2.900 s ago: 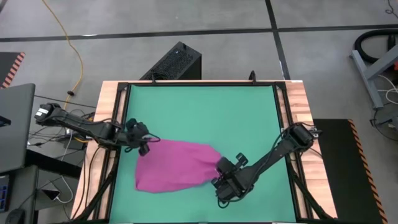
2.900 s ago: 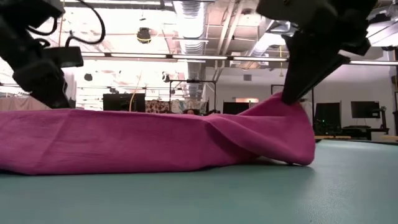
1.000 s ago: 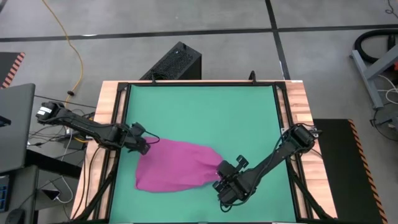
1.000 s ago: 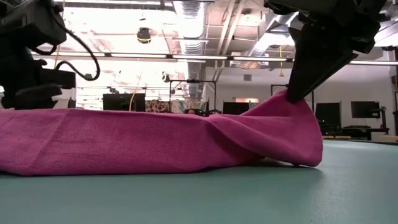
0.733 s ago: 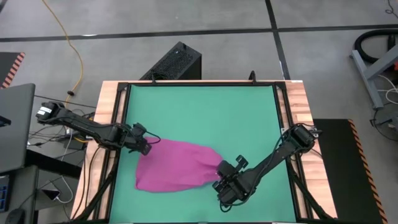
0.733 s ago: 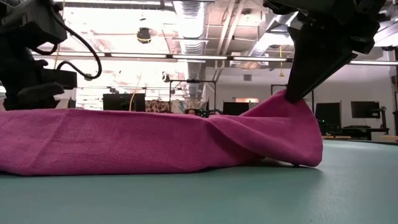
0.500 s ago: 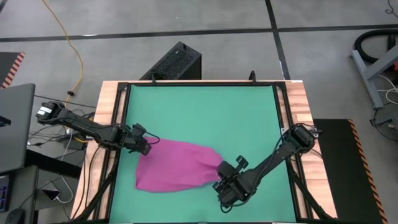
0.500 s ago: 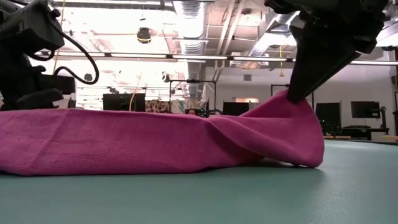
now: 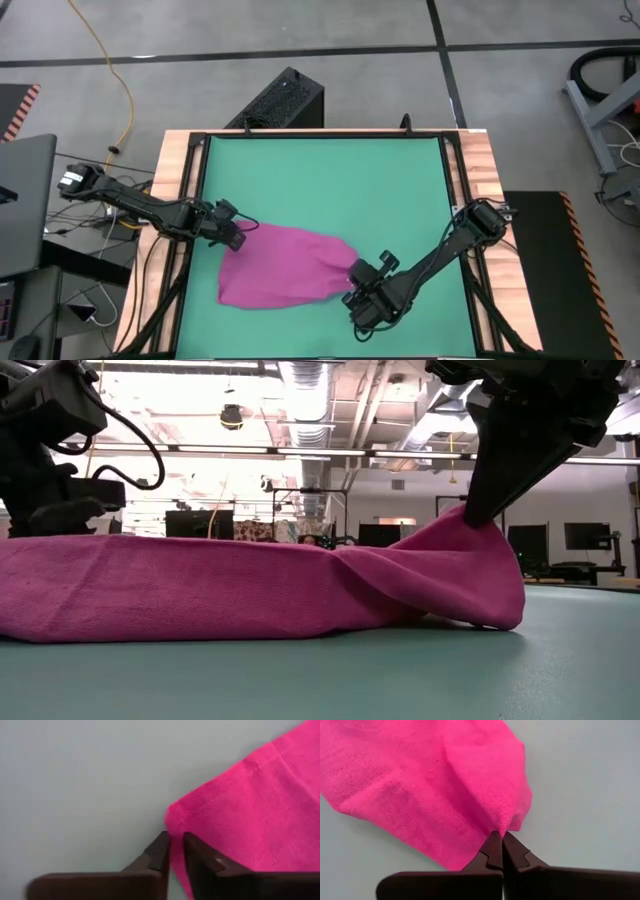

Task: Roll towel into tight, uniform cylinder
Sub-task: Roll the pink towel

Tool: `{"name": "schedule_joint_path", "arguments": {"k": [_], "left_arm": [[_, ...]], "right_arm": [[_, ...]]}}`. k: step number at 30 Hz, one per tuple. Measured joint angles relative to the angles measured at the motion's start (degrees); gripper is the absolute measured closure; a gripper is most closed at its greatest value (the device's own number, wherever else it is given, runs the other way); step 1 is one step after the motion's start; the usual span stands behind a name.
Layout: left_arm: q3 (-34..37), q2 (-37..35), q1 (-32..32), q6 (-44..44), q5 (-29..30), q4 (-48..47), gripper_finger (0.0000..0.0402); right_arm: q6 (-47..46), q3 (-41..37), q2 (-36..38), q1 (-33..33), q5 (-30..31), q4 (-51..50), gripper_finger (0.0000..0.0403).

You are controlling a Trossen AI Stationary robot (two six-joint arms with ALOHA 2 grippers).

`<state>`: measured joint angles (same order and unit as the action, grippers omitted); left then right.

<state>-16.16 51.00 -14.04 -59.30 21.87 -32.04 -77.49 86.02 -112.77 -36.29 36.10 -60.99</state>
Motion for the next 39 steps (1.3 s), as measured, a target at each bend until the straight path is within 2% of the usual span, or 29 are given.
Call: {"name": "schedule_joint_path", "arguments": {"k": [2, 4, 11, 18, 23, 27, 29, 33, 36, 39], "left_arm": [[0.0, 0.0, 0.0, 1.4, 0.3, 0.4, 0.0393], [0.0, 0.0, 0.0, 1.9, 0.9, 2.0, 0.0399], [-5.1, -2.1, 0.0, 10.1, 1.1, 7.1, 0.0401], [-14.8, -4.0, 0.0, 21.0, 6.3, 3.2, 0.0401], [-23.1, -4.3, 0.8, 30.4, 14.3, 0.2, 0.0401], [-29.2, -4.3, 2.2, 42.0, 23.0, 2.7, 0.0401], [-31.7, -4.3, 3.0, 48.1, 25.2, 4.5, 0.0401], [-35.3, -4.3, 3.4, 55.7, 23.9, 6.4, 0.0402], [-35.7, -4.3, 2.6, 56.5, 20.6, 5.5, 0.0401], [-34.2, -4.1, 1.1, 53.7, 16.8, 2.8, 0.0401]], "right_arm": [[0.0, 0.0, 0.0, 0.0, 0.0, 0.0, 0.0398], [0.0, 0.0, 0.0, 0.0, 0.7, -0.1, 0.0398], [0.1, 0.0, 0.0, 0.8, 3.0, -0.6, 0.0398], [0.0, 0.0, 1.3, 4.2, 12.9, -10.4, 0.0398], [0.0, 0.0, 4.0, 8.8, 23.3, -17.6, 0.0398], [0.8, 0.1, 7.7, 13.0, 32.4, -21.3, 0.0398], [2.7, 0.0, 9.8, 14.5, 37.1, -20.9, 0.0398], [7.1, 0.0, 13.5, 15.8, 43.7, -18.7, 0.0398], [10.7, 0.1, 14.8, 14.6, 43.8, -16.4, 0.0398], [12.7, 0.1, 13.8, 11.8, 41.3, -15.0, 0.0399]]}}
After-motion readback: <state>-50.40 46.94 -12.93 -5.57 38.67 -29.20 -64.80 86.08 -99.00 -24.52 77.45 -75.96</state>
